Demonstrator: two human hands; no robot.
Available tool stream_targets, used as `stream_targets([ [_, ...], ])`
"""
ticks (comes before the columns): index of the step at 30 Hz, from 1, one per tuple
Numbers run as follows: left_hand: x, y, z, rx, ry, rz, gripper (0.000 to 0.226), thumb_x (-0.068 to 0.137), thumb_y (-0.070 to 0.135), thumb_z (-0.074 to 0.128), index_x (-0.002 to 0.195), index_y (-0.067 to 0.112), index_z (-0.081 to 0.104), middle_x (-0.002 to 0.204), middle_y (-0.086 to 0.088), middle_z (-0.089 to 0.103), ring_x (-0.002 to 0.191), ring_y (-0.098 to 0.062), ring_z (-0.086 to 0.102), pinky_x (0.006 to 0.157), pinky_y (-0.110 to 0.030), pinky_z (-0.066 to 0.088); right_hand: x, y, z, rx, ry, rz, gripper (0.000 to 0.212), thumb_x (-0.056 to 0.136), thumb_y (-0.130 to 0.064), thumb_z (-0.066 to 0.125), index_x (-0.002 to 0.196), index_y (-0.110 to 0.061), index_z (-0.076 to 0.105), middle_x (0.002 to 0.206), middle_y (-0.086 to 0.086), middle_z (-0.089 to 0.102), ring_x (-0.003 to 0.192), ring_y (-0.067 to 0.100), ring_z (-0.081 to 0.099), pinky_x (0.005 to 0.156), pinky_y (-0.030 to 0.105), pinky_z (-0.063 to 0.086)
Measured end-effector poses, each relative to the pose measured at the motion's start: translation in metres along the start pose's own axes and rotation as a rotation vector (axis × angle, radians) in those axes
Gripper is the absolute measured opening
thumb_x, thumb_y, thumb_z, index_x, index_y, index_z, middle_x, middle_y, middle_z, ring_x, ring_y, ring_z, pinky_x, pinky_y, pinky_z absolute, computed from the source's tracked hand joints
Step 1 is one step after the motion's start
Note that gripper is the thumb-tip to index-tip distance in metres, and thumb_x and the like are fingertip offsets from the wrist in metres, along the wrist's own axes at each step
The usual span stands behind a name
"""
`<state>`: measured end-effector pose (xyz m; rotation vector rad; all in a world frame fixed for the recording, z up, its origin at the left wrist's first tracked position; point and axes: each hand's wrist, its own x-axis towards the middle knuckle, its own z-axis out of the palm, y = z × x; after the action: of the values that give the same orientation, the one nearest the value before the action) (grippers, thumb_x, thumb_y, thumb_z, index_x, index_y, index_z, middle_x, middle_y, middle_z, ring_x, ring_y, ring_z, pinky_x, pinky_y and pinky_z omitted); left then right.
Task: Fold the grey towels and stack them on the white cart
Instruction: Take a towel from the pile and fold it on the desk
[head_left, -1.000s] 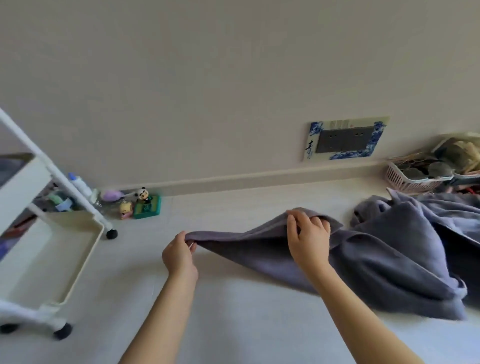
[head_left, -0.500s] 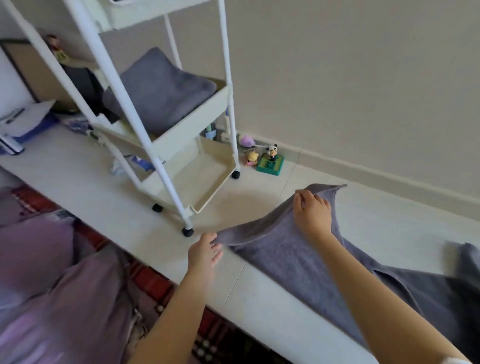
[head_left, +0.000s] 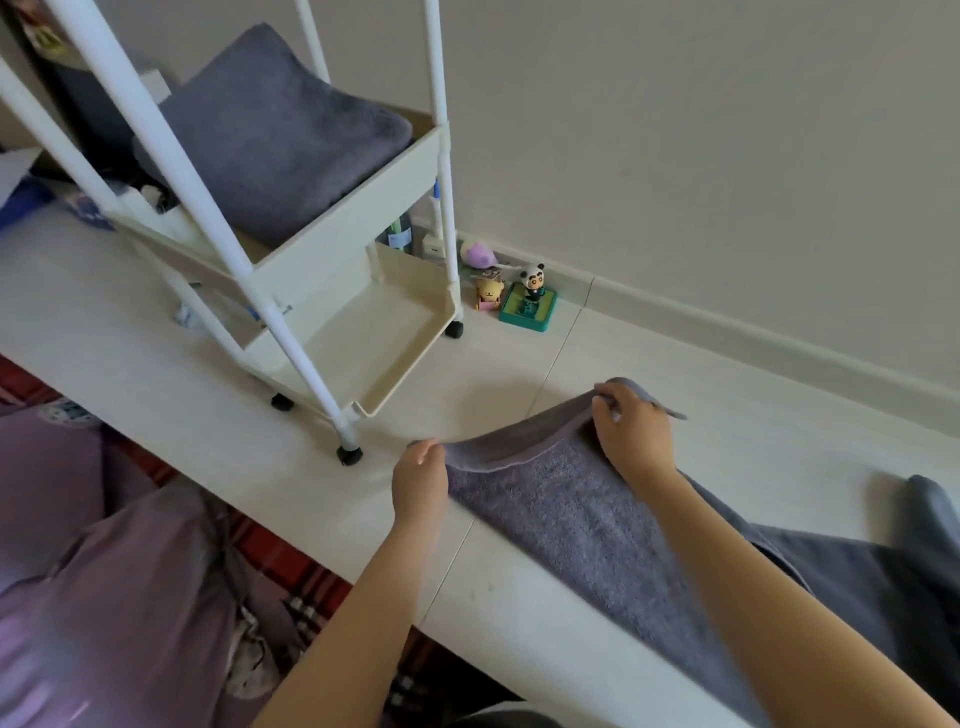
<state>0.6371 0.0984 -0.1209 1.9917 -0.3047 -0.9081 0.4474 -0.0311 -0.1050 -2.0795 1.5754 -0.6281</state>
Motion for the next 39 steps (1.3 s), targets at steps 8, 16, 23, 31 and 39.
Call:
stream_targets([
  [8, 0.006, 0.064, 0.052, -0.316, -0.238, 0.053, 0.011, 0.098, 0.017, 0.044, 0.100, 0.016, 0.055, 0.097, 0.002, 0.056, 0.096, -0.015, 0.054, 0.095, -0.033, 0.047, 0.035, 0.022, -0.052, 0.000, 0.272, 0.105, 0.032, 0.093, -0.025, 0.041, 0.115, -0.014, 0.062, 0.090, 0.016, 0.069, 0.092, 0.038, 0.061, 0.086, 0.044, 0.047],
  [16, -0.021, 0.157, 0.150, -0.517, -0.659, 0.179, 0.017, 0.097, 0.011, 0.046, 0.107, 0.007, 0.058, 0.117, -0.011, 0.056, 0.118, -0.021, 0.051, 0.093, -0.031, 0.045, 0.010, 0.026, -0.166, -0.025, 0.604, 0.132, 0.043, 0.083, -0.010, 0.043, 0.123, -0.013, 0.057, 0.106, 0.016, 0.066, 0.101, 0.036, 0.057, 0.081, 0.036, 0.043],
  [23, -0.041, 0.200, 0.153, -0.875, -0.748, 0.103, 0.011, 0.091, 0.006, 0.053, 0.085, 0.007, 0.062, 0.075, -0.005, 0.063, 0.076, -0.016, 0.063, 0.066, -0.023, 0.054, -0.050, 0.023, -0.214, -0.292, 0.481, 0.059, 0.024, 0.080, -0.007, 0.067, 0.102, -0.015, 0.071, 0.089, 0.009, 0.073, 0.082, 0.031, 0.067, 0.068, 0.029, 0.043],
  [31, -0.021, 0.164, 0.144, -0.838, -0.709, -0.050, 0.015, 0.093, 0.007, 0.045, 0.085, 0.004, 0.057, 0.082, -0.010, 0.056, 0.076, -0.020, 0.058, 0.081, -0.034, 0.051, -0.086, 0.040, -0.182, -0.407, 0.276, -0.087, 0.032, 0.072, -0.051, 0.063, 0.060, -0.023, 0.073, 0.076, -0.006, 0.061, 0.080, 0.022, 0.053, 0.069, 0.029, 0.035],
  [39, -0.051, 0.178, 0.169, -0.794, -0.841, -0.074, 0.020, 0.095, 0.015, 0.041, 0.089, 0.004, 0.056, 0.086, -0.014, 0.057, 0.083, -0.026, 0.059, 0.076, -0.037, 0.053, -0.107, 0.031, -0.205, 0.039, 0.447, 0.307, 0.017, 0.091, -0.025, 0.058, 0.074, -0.023, 0.061, 0.066, -0.002, 0.062, 0.067, 0.016, 0.058, 0.055, 0.010, 0.037],
])
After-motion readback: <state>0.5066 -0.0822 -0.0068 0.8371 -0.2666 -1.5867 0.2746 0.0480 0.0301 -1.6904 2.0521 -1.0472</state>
